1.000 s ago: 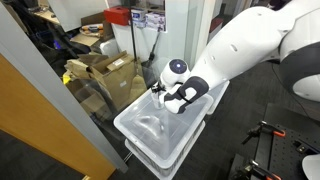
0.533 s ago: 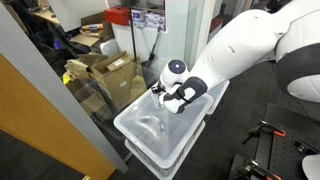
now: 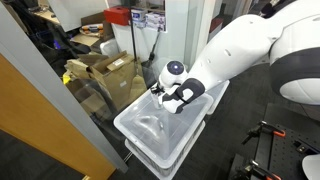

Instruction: Take the pen out of the cup and put it on the storage box

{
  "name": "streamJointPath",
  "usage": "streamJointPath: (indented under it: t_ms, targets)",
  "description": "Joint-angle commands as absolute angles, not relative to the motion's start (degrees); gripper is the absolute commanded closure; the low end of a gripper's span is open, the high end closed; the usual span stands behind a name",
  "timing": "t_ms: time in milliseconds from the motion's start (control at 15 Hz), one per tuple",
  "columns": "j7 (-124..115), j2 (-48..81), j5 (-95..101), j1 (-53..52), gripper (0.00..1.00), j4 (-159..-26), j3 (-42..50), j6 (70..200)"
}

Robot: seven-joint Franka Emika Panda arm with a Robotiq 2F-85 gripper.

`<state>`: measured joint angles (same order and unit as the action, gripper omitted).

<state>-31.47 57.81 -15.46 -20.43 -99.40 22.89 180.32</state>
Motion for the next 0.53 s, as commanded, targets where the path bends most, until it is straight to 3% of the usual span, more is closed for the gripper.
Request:
streamJointPath:
  t_ms: [0,467]
  targets:
    - [-30.44,59.04,-16.37,-19.04,0.48,-96.07,21.93,177.66]
    - [-30.16,60.39,-15.83,-16.07,0.5,-92.61,18.91,175.43]
